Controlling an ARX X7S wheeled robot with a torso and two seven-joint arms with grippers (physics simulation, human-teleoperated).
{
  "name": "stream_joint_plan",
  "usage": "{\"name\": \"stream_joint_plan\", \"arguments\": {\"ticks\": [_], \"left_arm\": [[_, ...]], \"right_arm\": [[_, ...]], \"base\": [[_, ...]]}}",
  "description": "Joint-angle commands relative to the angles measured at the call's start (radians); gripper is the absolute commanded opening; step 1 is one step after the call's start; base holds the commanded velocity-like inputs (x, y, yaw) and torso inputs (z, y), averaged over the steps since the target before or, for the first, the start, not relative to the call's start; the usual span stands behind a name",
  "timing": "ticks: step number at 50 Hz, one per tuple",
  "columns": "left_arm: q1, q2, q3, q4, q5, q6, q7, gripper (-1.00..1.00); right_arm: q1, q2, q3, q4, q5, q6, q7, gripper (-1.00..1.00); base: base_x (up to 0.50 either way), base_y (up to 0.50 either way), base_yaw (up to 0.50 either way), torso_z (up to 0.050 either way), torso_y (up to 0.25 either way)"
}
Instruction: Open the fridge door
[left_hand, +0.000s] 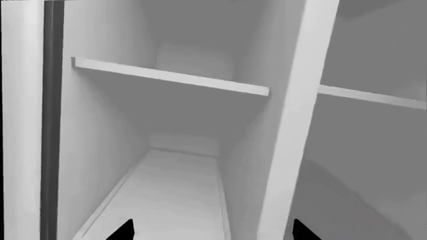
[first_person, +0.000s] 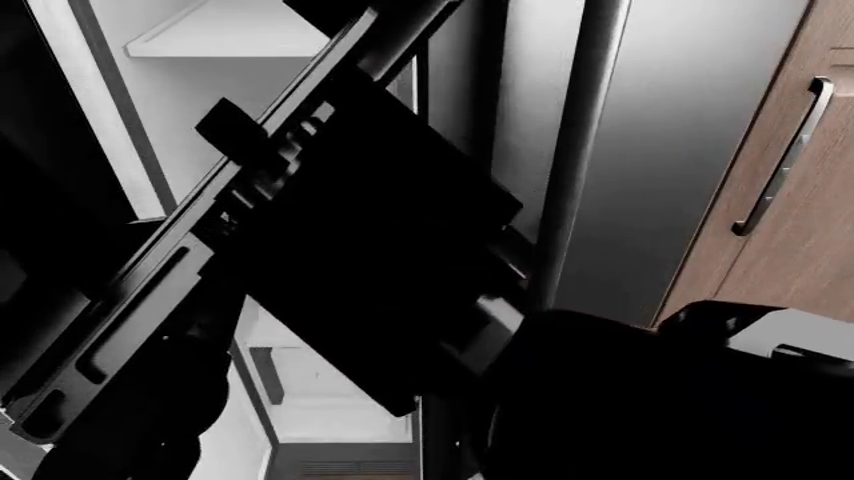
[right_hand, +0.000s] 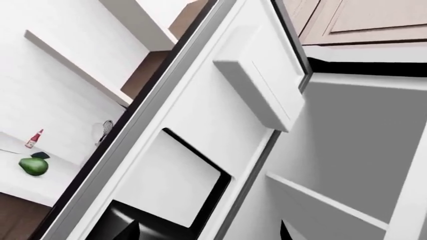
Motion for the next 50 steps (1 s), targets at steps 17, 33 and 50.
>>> {"name": "stream_joint_plan", "arguments": {"ticks": [17,33,50], "left_arm": [[0.097,0.018,0.045,-0.099,0.065,0.098,0.047,1.0],[0.124,0.019,0.062,-0.097,0.073,0.106,0.048,1.0],[0.123,0.031,0.076,-0.143,0.082,0.128,0.066,1.0]], "right_arm": [[0.034,0.014,-0.108,0.11,-0.108,-0.13,-0.046,1.0],[0.051,0.025,-0.136,0.215,-0.127,-0.191,-0.107,1.0],[0.057,0.02,-0.17,0.518,-0.187,-0.33,-0.26,1.0]], "base": [[0.0,0.0,0.0,0.0,0.0],[0.0,0.0,0.0,0.0,0.0],[0.0,0.0,0.0,0.0,0.0]]}}
